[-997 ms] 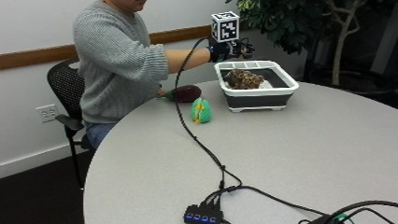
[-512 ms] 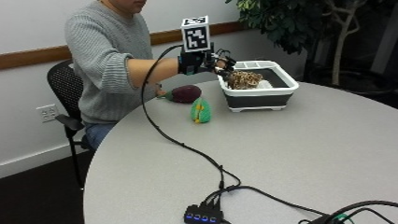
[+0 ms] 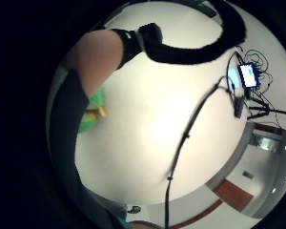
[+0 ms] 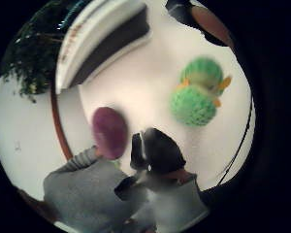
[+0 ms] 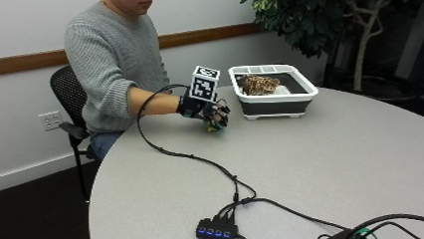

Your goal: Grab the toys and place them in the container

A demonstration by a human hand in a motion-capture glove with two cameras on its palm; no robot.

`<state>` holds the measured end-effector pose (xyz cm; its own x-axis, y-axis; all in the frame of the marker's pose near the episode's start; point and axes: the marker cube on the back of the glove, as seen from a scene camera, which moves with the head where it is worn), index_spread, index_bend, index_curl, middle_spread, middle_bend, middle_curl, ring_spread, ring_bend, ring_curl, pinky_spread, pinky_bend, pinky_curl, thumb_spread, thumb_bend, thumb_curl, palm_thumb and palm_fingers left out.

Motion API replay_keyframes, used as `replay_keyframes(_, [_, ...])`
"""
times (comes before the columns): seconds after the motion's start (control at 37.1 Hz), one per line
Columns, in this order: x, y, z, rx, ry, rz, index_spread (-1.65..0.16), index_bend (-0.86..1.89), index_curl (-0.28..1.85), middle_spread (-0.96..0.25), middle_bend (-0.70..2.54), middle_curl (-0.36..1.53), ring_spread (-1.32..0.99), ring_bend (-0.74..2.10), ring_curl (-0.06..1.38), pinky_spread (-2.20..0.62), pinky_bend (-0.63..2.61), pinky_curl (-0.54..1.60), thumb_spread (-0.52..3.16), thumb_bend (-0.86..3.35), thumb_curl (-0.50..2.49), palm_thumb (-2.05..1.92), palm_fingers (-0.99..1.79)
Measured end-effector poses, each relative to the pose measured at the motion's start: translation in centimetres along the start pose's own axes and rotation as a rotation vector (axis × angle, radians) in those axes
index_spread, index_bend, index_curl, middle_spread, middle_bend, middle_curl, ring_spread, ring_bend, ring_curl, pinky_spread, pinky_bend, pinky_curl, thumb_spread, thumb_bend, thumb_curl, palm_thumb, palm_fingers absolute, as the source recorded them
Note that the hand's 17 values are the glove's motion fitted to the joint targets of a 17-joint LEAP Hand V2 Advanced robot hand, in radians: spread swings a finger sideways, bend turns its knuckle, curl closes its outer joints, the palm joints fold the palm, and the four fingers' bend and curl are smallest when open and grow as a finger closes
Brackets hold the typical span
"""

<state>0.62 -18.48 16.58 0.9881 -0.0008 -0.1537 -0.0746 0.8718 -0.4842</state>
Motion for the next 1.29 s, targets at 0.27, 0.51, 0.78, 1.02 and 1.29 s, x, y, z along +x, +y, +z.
replay_keyframes(0.27, [0.1,0.1,2.4,-0.017,0.053,0.012,-0.36,0.06,0.29,-0.22,0.61,0.47,-0.3,0.66,0.38,0.04,0.74,0.35,1.35,0.02,0.37,0.09,0.18])
replay_keyframes(0.51, [-1.3,-0.8,-4.0,0.11,0.052,-0.061,-0.37,0.26,0.33,-0.25,0.8,0.53,-0.4,0.83,0.4,0.02,0.54,0.28,1.42,0.11,0.41,0.29,0.54])
replay_keyframes(0.78, [-1.4,-2.6,-18.4,0.32,0.012,-0.028,-0.37,0.3,0.41,-0.25,0.88,0.58,-0.47,0.94,0.46,-0.03,0.48,0.28,1.34,0.12,0.48,0.41,0.61])
replay_keyframes(1.02, [-7.6,-7.9,-19.6,0.287,-0.054,-0.08,-0.38,0.32,0.45,-0.24,0.88,0.59,-0.5,0.93,0.47,-0.05,0.48,0.29,1.28,0.1,0.52,0.45,0.59])
replay_keyframes(1.29, [-12.8,-11.9,-17.8,0.228,-0.017,-0.172,-0.39,0.31,0.49,-0.24,0.85,0.58,-0.5,0.91,0.46,-0.04,0.5,0.3,1.31,0.08,0.52,0.46,0.54])
